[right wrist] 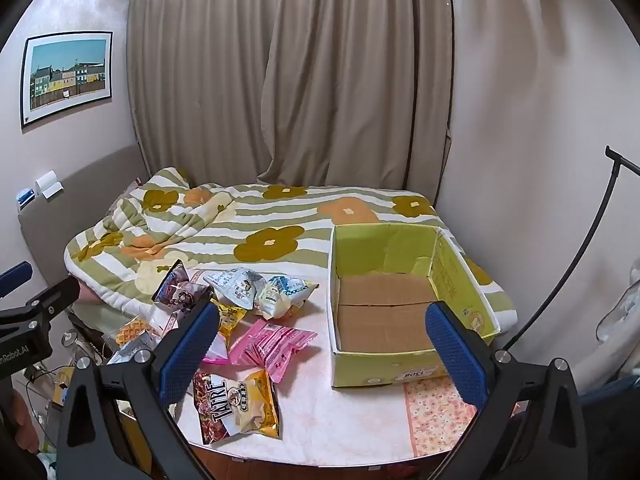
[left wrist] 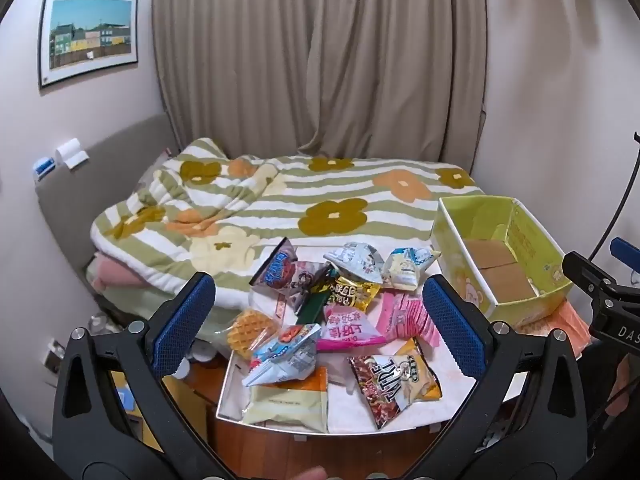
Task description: Organize snacks
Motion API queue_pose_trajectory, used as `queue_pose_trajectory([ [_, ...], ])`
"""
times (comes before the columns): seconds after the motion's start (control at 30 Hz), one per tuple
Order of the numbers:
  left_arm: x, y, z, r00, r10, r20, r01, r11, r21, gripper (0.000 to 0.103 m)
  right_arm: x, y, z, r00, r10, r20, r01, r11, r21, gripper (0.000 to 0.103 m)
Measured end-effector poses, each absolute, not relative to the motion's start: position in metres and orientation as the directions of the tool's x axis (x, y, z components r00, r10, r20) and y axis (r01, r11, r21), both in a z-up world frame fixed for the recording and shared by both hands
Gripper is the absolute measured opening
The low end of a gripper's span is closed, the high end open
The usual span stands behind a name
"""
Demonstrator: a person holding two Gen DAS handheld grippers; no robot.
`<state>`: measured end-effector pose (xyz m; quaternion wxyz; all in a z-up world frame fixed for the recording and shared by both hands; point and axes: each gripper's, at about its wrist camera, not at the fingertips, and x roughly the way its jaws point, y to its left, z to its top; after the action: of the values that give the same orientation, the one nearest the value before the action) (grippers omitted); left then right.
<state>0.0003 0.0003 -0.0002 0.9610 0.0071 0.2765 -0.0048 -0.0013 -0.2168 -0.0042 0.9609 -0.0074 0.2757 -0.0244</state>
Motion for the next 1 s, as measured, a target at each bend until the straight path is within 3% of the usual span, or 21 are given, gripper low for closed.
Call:
queue_pose_trajectory([
  [1.0, -0.0013, 0.0015, 0.0006, 0.853, 0.013, -0.522, 0.001, 1.000, 0.027, 0.103, -0.0026, -0.2156, -0.0066, 0.847, -0.047, -0.529, 0.041, 0.999, -0.024, 0.103],
])
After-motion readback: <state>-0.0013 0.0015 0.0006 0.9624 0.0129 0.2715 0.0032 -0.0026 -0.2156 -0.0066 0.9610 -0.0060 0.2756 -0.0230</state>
